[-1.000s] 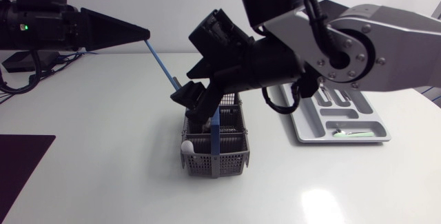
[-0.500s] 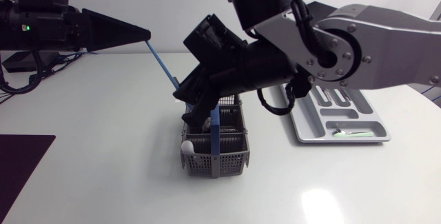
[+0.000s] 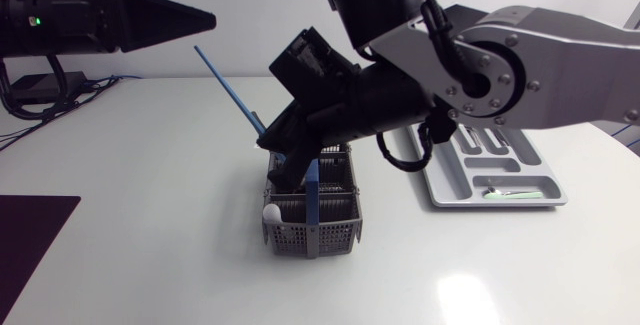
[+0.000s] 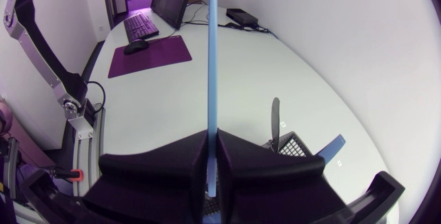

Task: Unload the cutlery basket into the drawer organizer.

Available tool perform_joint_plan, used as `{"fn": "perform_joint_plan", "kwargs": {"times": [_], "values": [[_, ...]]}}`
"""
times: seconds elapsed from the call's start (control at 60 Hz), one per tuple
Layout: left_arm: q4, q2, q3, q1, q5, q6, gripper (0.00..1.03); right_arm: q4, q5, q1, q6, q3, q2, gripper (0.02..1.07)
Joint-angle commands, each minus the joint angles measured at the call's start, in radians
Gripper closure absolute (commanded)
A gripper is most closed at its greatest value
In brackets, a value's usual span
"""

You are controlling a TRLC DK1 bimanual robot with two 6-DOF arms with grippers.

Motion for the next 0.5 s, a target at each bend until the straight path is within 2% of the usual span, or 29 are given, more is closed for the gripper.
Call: {"fn": "perform_joint_plan", "kwargs": {"times": [0.0,0.117,0.2,0.333,0.483], "values": [[0.084,-0.035,0.009,0.026,-0.005,-0.120,0.33,-0.020,-0.011,-0.003,0.014,-0.014,-0.028,1.01],[0.290,-0.053,-0.002,0.081,-0.030,-0.313,0.32,-0.026,-0.031,-0.037,0.032,-0.017,-0.068,1.01],[0.397,-0.063,-0.015,0.130,-0.050,-0.403,0.32,-0.021,-0.032,-0.078,0.060,-0.024,-0.107,1.01],[0.407,-0.058,-0.038,0.145,-0.077,-0.382,0.32,0.002,-0.032,-0.172,0.100,-0.057,-0.167,1.01],[0.354,-0.064,-0.097,0.138,-0.090,-0.262,0.33,0.026,-0.031,-0.327,0.139,-0.112,-0.227,1.01]]}}
